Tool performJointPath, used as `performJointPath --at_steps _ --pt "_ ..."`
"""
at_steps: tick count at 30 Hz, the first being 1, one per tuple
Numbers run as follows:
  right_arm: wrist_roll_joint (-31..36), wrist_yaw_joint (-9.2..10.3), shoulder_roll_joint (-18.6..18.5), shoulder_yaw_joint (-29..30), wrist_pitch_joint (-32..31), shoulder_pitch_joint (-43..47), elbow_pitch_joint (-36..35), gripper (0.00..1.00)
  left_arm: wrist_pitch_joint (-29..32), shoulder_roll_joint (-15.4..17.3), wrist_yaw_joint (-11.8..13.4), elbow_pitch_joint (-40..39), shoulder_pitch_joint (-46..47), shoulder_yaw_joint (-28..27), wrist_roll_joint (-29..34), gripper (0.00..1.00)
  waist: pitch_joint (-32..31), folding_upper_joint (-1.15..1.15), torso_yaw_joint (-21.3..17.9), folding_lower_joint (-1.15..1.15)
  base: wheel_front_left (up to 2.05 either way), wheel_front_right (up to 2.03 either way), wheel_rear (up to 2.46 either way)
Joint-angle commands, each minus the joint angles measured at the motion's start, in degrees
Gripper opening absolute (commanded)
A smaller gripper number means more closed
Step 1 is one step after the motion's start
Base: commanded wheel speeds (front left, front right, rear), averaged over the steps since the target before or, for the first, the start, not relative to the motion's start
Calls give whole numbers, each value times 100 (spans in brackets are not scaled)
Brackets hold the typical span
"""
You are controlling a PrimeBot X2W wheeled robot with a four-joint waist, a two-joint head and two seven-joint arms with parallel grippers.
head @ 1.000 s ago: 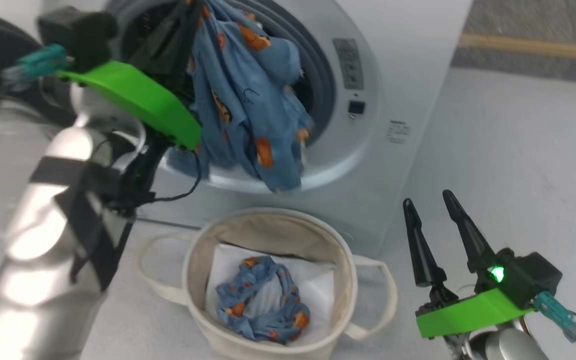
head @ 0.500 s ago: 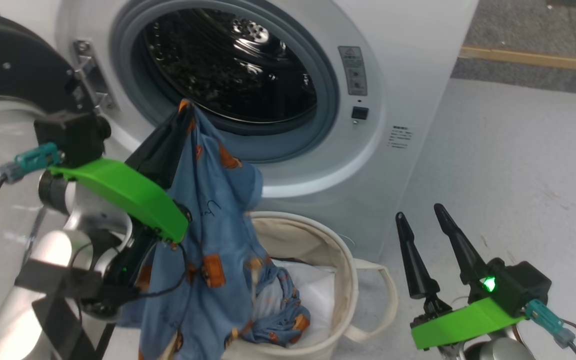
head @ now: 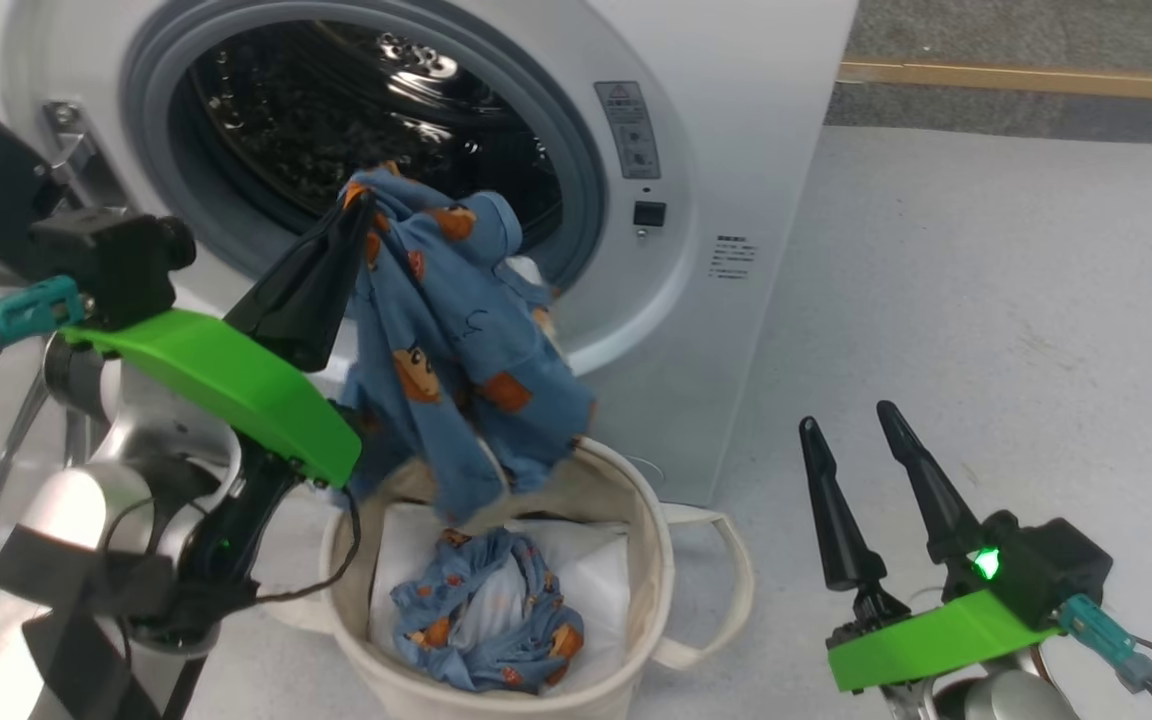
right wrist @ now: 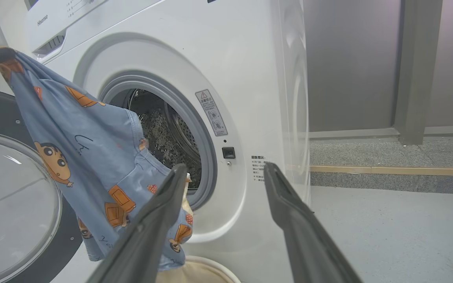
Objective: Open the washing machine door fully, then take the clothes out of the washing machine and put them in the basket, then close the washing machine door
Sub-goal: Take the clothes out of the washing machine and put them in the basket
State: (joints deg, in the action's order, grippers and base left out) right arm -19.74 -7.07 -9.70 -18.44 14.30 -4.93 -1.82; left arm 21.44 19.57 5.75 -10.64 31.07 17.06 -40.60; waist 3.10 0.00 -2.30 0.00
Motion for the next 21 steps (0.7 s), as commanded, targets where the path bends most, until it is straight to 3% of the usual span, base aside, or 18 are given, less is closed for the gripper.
performJointPath --at_steps 1,9,16,21 --pt "0 -42 6 -72 69 -152 -221 100 26 213 24 -205 252 -281 -13 0 21 0 -69 0 0 0 0" --pt "37 -42 11 -58 69 -207 -263 100 -254 83 -128 314 -247 -86 -59 0 228 0 -230 0 0 0 0" --pt "82 -42 14 -60 70 -314 -285 100 -1396 -133 -699 1698 -478 142 185 0 486 0 -347 0 0 0 0" --pt "127 -42 13 -82 70 -388 -310 100 -2286 -396 -943 3025 -397 188 295 0 714 0 -480 0 0 0 0"
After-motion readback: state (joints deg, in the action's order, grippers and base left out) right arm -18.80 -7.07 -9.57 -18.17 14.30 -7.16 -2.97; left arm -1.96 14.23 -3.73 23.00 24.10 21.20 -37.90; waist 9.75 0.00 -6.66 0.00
